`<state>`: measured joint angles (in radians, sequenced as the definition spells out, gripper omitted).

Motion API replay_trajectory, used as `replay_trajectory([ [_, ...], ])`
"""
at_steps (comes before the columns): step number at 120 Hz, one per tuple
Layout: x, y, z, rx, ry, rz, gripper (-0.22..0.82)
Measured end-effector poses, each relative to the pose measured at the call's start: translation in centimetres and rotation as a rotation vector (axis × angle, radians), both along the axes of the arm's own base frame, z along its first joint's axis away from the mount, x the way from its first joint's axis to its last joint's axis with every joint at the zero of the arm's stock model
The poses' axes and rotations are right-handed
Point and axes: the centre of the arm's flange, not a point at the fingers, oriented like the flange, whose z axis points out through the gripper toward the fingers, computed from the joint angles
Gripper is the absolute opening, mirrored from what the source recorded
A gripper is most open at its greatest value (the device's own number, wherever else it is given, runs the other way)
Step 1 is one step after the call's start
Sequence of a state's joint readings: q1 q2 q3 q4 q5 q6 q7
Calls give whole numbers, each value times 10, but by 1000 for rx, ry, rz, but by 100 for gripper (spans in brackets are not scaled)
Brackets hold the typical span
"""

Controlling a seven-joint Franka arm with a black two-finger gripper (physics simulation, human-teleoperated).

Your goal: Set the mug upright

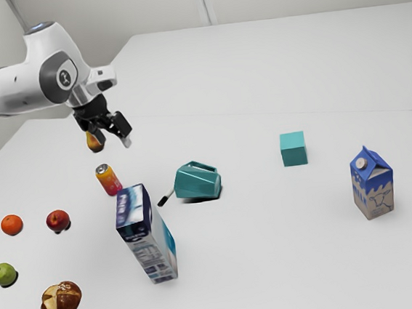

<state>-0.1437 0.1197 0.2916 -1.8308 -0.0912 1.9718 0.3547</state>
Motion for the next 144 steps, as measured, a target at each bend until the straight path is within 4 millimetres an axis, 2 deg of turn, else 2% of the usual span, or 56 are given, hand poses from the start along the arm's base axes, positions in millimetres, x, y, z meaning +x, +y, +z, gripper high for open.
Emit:
replay_trajectory([
  [23, -19, 4, -31, -137, 25, 74, 60],
  [43, -11, -10, -57, -318, 20, 110, 60],
  [58, -5, -17, -85, -431, 32, 133, 60],
  [93, 6, -26, -140, -612, 48, 150, 60],
  [116, 27, -37, -153, -673, 20, 111, 60],
  [144, 38, -45, -174, -737, 13, 88, 60],
])
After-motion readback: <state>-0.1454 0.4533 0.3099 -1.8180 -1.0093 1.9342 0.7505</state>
